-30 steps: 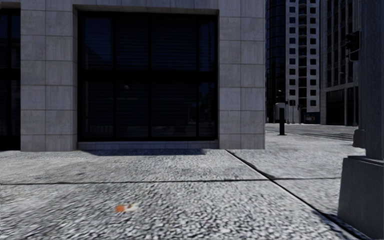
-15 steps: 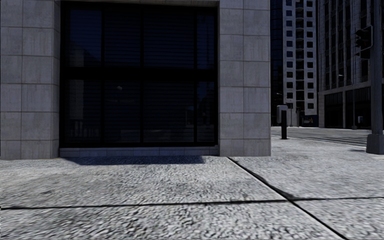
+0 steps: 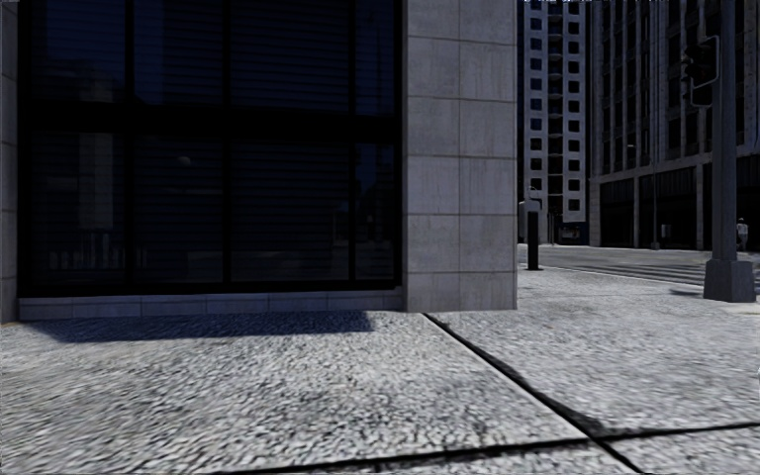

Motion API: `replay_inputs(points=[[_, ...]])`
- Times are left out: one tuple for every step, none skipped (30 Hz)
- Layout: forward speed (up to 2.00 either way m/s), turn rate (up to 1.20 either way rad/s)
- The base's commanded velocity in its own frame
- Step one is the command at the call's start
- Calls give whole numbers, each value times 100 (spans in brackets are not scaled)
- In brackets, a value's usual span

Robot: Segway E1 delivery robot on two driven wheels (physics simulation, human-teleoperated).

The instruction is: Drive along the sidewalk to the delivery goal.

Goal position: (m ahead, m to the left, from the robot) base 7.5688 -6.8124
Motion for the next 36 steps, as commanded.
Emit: replay_inputs(points=[[117, -40], [117, -40], [117, -41], [117, -42], [117, -45], [117, -47], [117, -47], [117, -47], [117, -48], [117, -48], [117, -49], [117, -51], [117, -53], [117, -54], [117, -54], [117, -60], [117, -60], [117, -60], [117, -60], [117, -60], [117, -60], [117, -60], [117, -60], [117, -60], [117, -60], [117, -60], [117, -60], [117, -60], [117, -60], [117, -60], [117, -60], [117, -60], [117, -60], [117, -60], [117, -60], [117, -60]])
